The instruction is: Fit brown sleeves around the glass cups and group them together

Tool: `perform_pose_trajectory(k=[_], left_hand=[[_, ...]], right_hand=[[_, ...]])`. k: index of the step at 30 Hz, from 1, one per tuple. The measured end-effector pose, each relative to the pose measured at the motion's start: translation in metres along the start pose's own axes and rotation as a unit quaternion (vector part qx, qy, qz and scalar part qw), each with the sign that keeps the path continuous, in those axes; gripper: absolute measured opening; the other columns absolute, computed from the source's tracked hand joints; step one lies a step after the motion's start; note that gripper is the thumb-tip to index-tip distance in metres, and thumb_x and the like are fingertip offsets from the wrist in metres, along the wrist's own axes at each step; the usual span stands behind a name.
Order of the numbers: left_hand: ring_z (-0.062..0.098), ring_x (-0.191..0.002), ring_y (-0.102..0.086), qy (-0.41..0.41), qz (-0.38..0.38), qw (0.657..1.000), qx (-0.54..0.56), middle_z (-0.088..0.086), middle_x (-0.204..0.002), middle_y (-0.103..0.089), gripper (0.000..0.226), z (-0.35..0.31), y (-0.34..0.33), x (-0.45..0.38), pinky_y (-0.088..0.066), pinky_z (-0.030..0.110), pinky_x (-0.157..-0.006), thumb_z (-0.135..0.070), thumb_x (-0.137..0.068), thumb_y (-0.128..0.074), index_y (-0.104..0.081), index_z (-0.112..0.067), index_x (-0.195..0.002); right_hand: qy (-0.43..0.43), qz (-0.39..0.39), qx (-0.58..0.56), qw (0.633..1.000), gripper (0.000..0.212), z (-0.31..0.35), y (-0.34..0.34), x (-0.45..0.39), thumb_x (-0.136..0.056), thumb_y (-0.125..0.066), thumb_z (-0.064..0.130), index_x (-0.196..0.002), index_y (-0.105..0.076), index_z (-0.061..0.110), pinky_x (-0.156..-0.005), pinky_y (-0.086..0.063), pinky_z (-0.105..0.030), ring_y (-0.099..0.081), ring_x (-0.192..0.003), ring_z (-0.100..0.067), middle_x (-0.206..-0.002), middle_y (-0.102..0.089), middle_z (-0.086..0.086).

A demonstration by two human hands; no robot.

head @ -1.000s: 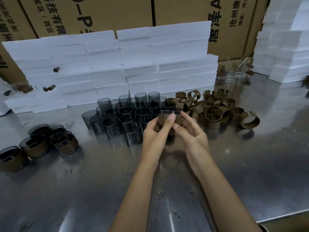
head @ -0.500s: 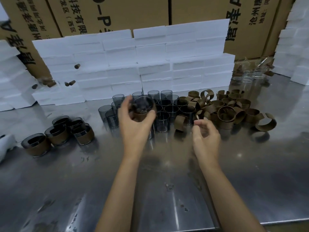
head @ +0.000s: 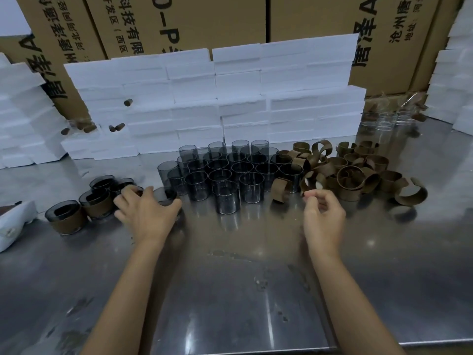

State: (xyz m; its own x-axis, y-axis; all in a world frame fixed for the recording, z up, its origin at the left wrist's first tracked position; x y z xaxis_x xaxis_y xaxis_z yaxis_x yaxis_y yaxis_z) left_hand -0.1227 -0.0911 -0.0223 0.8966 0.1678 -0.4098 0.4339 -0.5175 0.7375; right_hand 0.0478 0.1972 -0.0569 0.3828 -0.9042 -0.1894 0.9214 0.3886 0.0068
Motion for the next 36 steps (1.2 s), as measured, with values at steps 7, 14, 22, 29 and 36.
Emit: perform_pose_trajectory(k=[7,14,22,29,36], left_hand=[[0.039,-0.138,-0.03,-0.017,-0.037,0.996,-0.076,0.024,-0.146,-0.041,0.042,0.012,-0.009,-0.034,-0.021,0.05,-0.111,-0.027,-0.092,-0.069,-0.067,-0.006,-0.128],[0.04,-0.138,-0.035,-0.128,0.052,0.975,-0.175,0.021,-0.148,-0.046,0.054,0.001,-0.025,-0.089,-0.028,0.05,-0.112,-0.019,-0.096,-0.06,-0.049,-0.015,-0.149],[0.035,-0.133,-0.04,-0.143,0.139,0.928,-0.314,0.015,-0.136,-0.057,0.037,-0.019,-0.049,-0.106,-0.031,0.043,-0.108,-0.025,-0.103,-0.049,-0.051,-0.026,-0.139],[0.046,-0.12,-0.045,-0.091,0.025,0.986,-0.14,0.03,-0.124,-0.055,0.012,-0.038,-0.023,-0.095,-0.03,0.05,-0.104,-0.016,-0.102,-0.052,-0.058,-0.012,-0.111],[0.031,-0.119,-0.044,-0.188,0.072,0.957,0.21,0.01,-0.12,-0.038,0.009,-0.116,0.006,-0.039,-0.04,0.027,-0.101,-0.021,-0.099,-0.06,-0.059,-0.015,-0.105]], right_hand=[[-0.012,0.007,0.015,1.0,0.022,0.0,-0.002,-0.001,-0.091,-0.054,0.013,-0.088,-0.069,0.028,-0.082,-0.054,-0.042,-0.063,-0.086,-0.022,-0.102,-0.068,-0.009],[-0.008,0.02,0.021,1.0,0.022,-0.004,-0.006,-0.004,-0.091,-0.054,0.014,-0.085,-0.069,0.029,-0.073,-0.046,-0.033,-0.061,-0.084,-0.02,-0.1,-0.068,-0.01],[-0.004,0.022,0.025,0.999,0.022,-0.004,-0.006,-0.005,-0.091,-0.054,0.015,-0.083,-0.069,0.029,-0.081,-0.053,-0.044,-0.062,-0.088,-0.028,-0.095,-0.067,-0.012],[-0.005,0.022,0.008,1.0,0.024,-0.002,-0.004,-0.003,-0.091,-0.052,0.013,-0.082,-0.069,0.028,-0.077,-0.05,-0.04,-0.06,-0.085,-0.026,-0.094,-0.067,-0.013],[-0.011,0.014,-0.019,1.0,0.026,0.001,-0.001,-0.003,-0.093,-0.054,0.012,-0.079,-0.069,0.028,-0.066,-0.042,-0.03,-0.058,-0.067,-0.001,-0.078,-0.068,0.005]])
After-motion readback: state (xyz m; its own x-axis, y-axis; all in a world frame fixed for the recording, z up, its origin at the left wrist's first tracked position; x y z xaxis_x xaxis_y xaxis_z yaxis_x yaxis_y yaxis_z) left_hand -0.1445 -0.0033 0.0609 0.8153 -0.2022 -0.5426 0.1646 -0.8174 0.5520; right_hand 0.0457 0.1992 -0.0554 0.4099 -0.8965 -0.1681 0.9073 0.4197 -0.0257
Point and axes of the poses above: each hand's wrist, its own x-axis away from the middle knuckle, its own y-axis out of the back of the hand, z = x × y, the point moved 4 cm from there along -x, towards the middle knuckle
